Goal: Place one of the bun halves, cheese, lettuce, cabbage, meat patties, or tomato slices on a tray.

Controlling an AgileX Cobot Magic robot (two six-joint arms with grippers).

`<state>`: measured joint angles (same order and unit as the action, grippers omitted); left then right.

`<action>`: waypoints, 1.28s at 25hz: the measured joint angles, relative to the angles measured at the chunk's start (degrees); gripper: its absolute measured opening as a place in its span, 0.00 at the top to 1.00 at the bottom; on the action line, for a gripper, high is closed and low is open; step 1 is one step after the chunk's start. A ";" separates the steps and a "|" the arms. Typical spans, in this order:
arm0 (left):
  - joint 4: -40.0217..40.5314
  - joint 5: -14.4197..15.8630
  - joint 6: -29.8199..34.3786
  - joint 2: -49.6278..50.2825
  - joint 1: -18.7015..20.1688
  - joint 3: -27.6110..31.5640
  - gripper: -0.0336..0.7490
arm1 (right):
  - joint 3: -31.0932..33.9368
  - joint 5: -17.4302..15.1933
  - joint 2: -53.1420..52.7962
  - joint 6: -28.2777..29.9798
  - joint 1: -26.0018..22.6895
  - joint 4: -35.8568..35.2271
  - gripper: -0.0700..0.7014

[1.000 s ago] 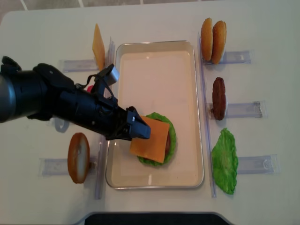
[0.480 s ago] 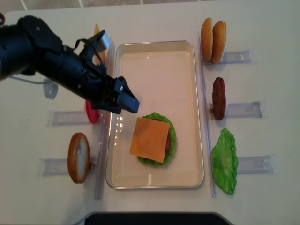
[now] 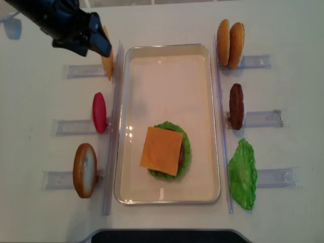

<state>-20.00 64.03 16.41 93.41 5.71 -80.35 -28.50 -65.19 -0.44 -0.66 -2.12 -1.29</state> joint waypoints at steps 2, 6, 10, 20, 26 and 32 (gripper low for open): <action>4.16 2.46 -1.85 0.06 -2.25 -2.38 0.18 | 0.00 0.00 0.00 0.00 0.00 0.00 0.15; 11.45 5.83 -4.65 0.06 -6.77 -5.44 0.18 | 0.00 0.00 0.00 0.00 0.00 0.00 0.15; 20.00 6.15 -6.53 0.06 -10.54 -5.87 0.18 | 0.00 0.00 0.00 0.00 0.00 0.00 0.15; 25.28 6.62 -10.85 0.06 -12.68 -5.87 0.18 | 0.00 0.00 0.00 0.00 0.00 0.00 0.15; 24.93 6.62 -11.52 -3.03 -12.68 -4.56 0.18 | 0.00 0.00 0.00 0.00 0.00 0.00 0.15; 24.25 6.64 -13.56 -12.96 -12.68 4.27 0.23 | 0.00 0.00 0.00 0.00 0.00 0.00 0.15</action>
<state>4.25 70.67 2.85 80.45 -6.97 -76.08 -28.50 -65.19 -0.44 -0.66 -2.12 -1.29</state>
